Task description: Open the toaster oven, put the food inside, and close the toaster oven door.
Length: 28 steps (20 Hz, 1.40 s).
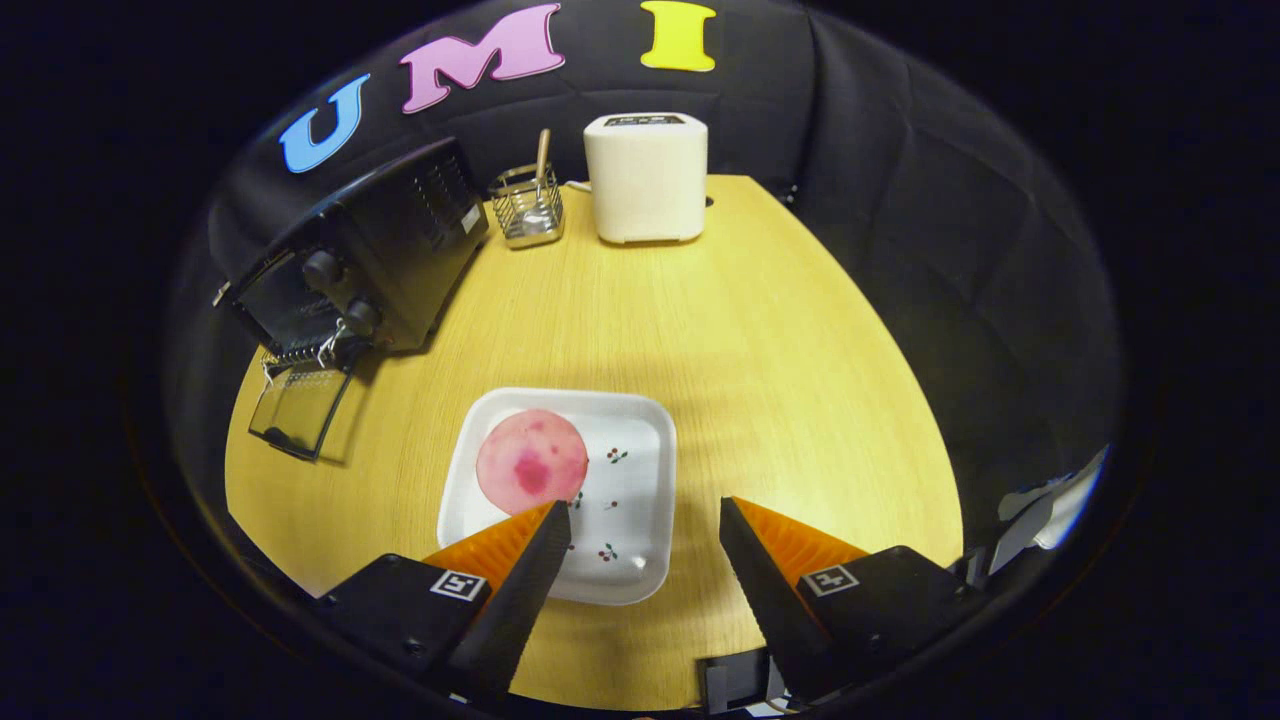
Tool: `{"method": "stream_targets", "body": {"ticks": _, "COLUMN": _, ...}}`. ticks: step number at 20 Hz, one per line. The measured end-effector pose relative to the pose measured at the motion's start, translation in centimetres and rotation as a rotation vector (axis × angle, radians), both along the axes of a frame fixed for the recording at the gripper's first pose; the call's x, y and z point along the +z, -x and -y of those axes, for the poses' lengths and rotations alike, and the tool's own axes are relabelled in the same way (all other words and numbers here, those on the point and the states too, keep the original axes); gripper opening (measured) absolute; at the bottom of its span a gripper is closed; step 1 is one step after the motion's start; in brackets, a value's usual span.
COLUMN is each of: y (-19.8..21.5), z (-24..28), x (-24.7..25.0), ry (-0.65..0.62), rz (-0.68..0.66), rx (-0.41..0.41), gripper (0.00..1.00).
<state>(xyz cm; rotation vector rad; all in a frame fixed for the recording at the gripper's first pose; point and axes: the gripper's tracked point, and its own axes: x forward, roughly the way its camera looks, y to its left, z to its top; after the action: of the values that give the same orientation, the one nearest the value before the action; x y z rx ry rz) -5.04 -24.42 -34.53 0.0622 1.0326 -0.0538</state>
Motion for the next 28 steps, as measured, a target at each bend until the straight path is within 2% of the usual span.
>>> {"method": "stream_targets", "body": {"ticks": 5, "y": 0.0, "z": -0.1, "x": -2.1, "ry": -0.020, "rz": -0.071, "rx": 0.034, "gripper": 0.98}}
{"method": "stream_targets", "body": {"ticks": 7, "y": 0.2, "z": -0.1, "x": -2.8, "ry": -0.033, "rz": -0.102, "rx": 0.026, "gripper": 0.95}}
{"method": "stream_targets", "body": {"ticks": 14, "y": -0.1, "z": 0.8, "x": -2.7, "ry": -0.089, "rz": -0.143, "rx": -0.052, "gripper": 0.24}}
{"method": "stream_targets", "body": {"ticks": 16, "y": -0.3, "z": 0.9, "x": -3.1, "ry": -0.100, "rz": -0.171, "rx": -0.041, "gripper": 0.24}}
{"method": "stream_targets", "body": {"ticks": 18, "y": -0.2, "z": 1.2, "x": -2.9, "ry": -0.117, "rz": -0.196, "rx": -0.077, "gripper": 0.21}}
{"method": "stream_targets", "body": {"ticks": 19, "y": -0.4, "z": 1.1, "x": -3.1, "ry": -0.133, "rz": -0.202, "rx": -0.090, "gripper": 0.14}}
{"method": "stream_targets", "body": {"ticks": 21, "y": -0.5, "z": 1.2, "x": -3.2, "ry": -0.177, "rz": -0.206, "rx": -0.092, "gripper": 0.14}}
{"method": "stream_targets", "body": {"ticks": 22, "y": -0.4, "z": 1.1, "x": -3.1, "ry": -0.201, "rz": -0.209, "rx": -0.094, "gripper": 0.09}}
{"method": "stream_targets", "body": {"ticks": 28, "y": -0.3, "z": 1.1, "x": -3.1, "ry": -0.305, "rz": -0.212, "rx": -0.113, "gripper": 0.06}}
